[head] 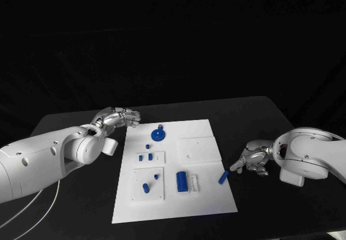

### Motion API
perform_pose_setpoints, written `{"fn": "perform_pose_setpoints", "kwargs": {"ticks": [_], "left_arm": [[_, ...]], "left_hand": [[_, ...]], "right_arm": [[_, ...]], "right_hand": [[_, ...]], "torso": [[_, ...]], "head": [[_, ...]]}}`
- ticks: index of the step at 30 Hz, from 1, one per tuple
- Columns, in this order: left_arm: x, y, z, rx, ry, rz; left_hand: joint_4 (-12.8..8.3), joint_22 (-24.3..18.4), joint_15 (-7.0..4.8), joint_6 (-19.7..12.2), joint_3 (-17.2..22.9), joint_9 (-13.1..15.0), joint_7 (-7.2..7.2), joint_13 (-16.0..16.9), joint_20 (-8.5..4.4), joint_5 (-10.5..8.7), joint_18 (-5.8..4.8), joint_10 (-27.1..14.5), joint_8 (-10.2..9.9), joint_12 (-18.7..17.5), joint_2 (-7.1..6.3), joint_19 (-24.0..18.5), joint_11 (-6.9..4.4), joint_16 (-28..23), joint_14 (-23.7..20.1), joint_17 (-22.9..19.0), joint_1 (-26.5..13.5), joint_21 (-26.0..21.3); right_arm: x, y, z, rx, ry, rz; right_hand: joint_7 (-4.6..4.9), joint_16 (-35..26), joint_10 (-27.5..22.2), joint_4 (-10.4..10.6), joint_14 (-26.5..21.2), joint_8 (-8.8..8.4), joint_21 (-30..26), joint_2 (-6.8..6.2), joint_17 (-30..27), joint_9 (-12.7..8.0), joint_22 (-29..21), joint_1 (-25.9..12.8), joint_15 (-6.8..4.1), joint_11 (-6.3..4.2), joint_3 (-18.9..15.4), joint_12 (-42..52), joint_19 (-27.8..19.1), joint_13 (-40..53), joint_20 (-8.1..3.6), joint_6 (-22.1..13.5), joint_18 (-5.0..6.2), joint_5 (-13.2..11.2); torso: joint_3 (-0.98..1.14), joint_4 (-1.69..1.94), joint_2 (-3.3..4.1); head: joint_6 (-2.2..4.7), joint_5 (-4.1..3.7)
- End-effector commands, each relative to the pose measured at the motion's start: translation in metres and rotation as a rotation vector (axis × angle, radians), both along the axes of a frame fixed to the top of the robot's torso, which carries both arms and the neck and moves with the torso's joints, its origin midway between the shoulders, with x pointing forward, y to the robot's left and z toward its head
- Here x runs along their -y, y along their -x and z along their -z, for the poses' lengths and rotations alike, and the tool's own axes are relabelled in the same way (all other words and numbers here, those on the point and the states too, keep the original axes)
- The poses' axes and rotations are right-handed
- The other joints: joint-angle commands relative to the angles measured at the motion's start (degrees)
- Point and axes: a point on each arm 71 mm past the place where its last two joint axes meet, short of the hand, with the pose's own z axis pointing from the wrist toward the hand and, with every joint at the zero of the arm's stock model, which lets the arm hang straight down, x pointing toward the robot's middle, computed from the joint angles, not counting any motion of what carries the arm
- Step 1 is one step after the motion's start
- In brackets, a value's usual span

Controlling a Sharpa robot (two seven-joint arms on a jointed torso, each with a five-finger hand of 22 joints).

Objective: Assemble the parts on the task board

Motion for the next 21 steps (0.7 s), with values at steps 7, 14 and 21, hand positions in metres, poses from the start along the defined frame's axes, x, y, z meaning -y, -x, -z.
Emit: {"fn": "perform_pose_setpoints", "kwargs": {"ticks": [7,14,21], "left_arm": [[0.001,0.002,0.003,-0.003,-0.001,0.018],[0.001,0.002,0.003,-0.003,0.0,0.021],[-0.001,0.002,0.003,-0.004,-0.001,0.019]], "left_hand": [[0.35,0.11,0.35,-0.4,-0.06,-0.08,-0.16,-0.09,0.36,-0.31,0.95,-0.29,0.39,0.1,0.15,0.2,-0.06,-0.35,0.03,0.14,-0.61,-0.33],[0.39,0.13,0.35,-0.41,-0.07,-0.09,-0.15,-0.09,0.36,-0.32,0.95,-0.3,0.39,0.1,0.17,0.21,-0.06,-0.38,0.03,0.18,-0.67,-0.35],[0.43,0.16,0.35,-0.42,-0.07,-0.09,-0.15,-0.1,0.36,-0.33,0.95,-0.3,0.39,0.09,0.19,0.22,-0.05,-0.41,0.04,0.22,-0.72,-0.37]], "right_arm": [[-0.008,0.004,0.006,-0.027,0.076,-0.071],[-0.021,0.006,0.014,-0.023,0.035,-0.066],[-0.033,0.009,0.022,-0.034,0.022,-0.088]], "right_hand": [[-0.52,0.58,1.55,1.71,1.08,1.17,0.59,0.73,0.36,0.43,0.22,-3.11,-0.67,-0.93,-1.9,1.18,0.9,0.26,0.04,2.33,2.47,-0.3],[-0.91,1.83,1.62,-5.23,0.76,1.11,1.49,6.01,1.74,0.64,1.32,-6.73,-1.23,-1.44,-11.24,2.04,0.34,0.83,-1.03,2.75,2.47,0.04],[-1.23,1.84,2.12,-7.84,1.0,1.16,1.4,7.13,1.87,0.55,1.21,-7.35,-1.41,-1.64,-13.19,2.46,0.73,0.93,-1.31,3.58,2.47,0.22]], "torso": [[0.01,-0.04,-0.08],[-0.01,-0.04,0.0],[-0.1,-0.01,-0.01]], "head": [[-0.14,-1.67],[-0.61,-1.91],[-1.16,-2.06]]}}
